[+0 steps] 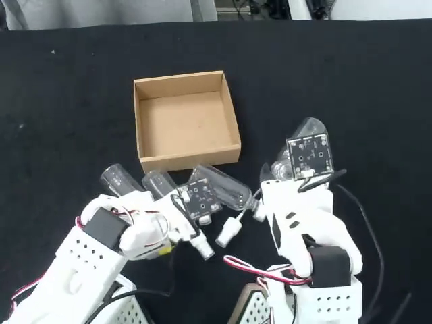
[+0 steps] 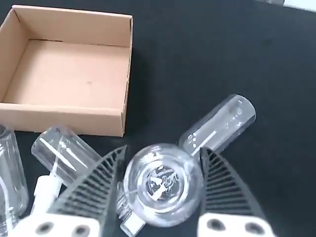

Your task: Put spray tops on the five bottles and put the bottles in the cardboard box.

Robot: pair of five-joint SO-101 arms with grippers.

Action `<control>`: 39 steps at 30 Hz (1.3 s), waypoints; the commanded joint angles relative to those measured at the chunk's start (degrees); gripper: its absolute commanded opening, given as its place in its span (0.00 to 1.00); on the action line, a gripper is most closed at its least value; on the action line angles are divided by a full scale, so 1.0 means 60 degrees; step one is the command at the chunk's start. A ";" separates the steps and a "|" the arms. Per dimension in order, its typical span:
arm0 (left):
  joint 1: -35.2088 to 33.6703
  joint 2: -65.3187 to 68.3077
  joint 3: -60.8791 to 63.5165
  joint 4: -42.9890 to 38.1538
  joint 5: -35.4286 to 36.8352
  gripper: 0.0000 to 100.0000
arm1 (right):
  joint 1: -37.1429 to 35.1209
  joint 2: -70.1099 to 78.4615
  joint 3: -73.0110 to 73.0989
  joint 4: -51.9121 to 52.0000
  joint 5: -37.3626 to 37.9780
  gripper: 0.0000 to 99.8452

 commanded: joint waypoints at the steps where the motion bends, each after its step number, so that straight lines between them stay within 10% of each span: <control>1: 0.0051 0.0073 0.0081 -0.0161 -0.0733 0.20 | 0.0220 -0.0125 -0.0066 -0.0322 -0.0073 0.13; 39: 0.0960 0.5114 -0.0359 -0.3692 -0.0777 0.20 | 0.0176 -0.0125 -0.0051 -0.0322 -0.0059 0.13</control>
